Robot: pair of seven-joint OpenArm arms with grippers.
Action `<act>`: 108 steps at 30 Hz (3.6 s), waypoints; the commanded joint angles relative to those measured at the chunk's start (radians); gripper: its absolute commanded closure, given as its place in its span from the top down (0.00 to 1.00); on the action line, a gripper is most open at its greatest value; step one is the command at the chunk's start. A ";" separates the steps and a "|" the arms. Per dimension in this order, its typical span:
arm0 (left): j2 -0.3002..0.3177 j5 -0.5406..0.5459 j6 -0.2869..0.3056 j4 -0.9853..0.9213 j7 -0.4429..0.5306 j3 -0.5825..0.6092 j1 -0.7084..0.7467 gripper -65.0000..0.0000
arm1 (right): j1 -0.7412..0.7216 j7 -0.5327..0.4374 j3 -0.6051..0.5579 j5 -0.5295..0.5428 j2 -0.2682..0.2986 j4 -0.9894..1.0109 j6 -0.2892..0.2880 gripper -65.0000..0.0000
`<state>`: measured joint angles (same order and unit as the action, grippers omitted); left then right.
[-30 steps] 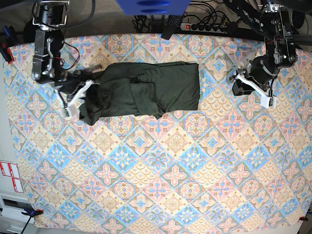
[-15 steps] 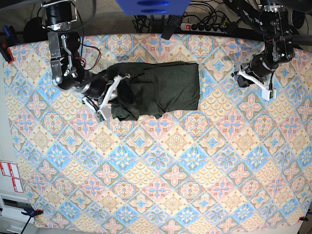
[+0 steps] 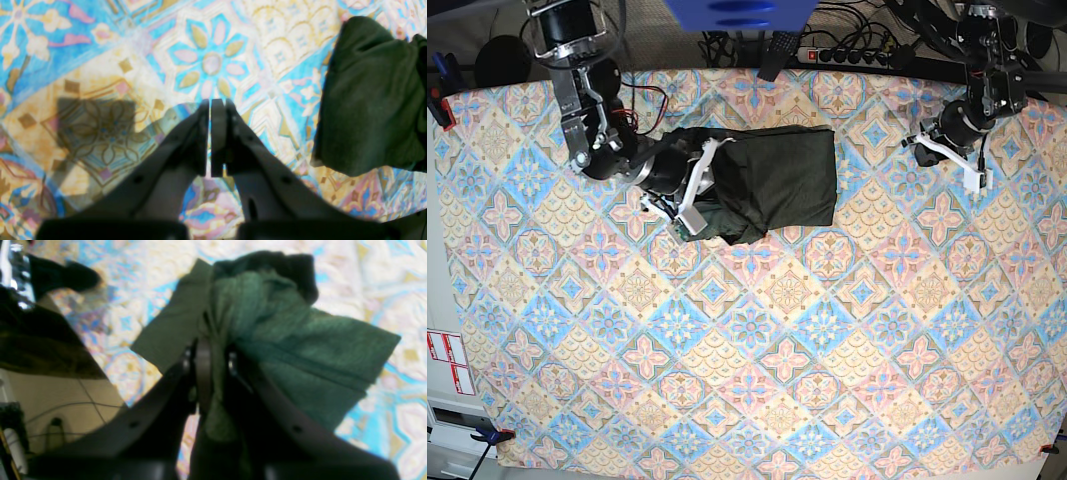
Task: Fold the T-shirt properly
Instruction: 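Push the folded end with the right gripper toward the band's middle, then release the shirt and reposition the right gripper over the bundle, then grasp the bundle's sides with both grippers and fold it over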
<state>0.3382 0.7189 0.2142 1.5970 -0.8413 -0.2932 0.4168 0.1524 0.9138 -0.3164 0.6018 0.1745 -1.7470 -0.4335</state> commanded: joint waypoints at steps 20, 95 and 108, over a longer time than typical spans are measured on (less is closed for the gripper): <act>0.014 0.014 0.006 0.019 0.012 -0.005 0.006 0.00 | -0.213 -0.019 -0.257 0.016 -0.010 0.014 -0.008 0.04; -0.035 0.009 0.006 0.194 0.009 0.142 0.020 0.00 | -0.480 -0.029 -0.576 0.014 -0.005 0.270 -0.008 0.18; -0.043 -0.009 -0.002 0.289 0.014 0.478 -0.026 0.00 | -0.474 -0.020 -0.361 -0.092 -0.005 0.270 -0.006 0.18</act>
<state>0.2901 0.7048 0.2108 1.8664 -0.8474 0.1883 0.3958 -0.2989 0.9157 -0.6800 0.4973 0.1745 -1.4593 -0.4343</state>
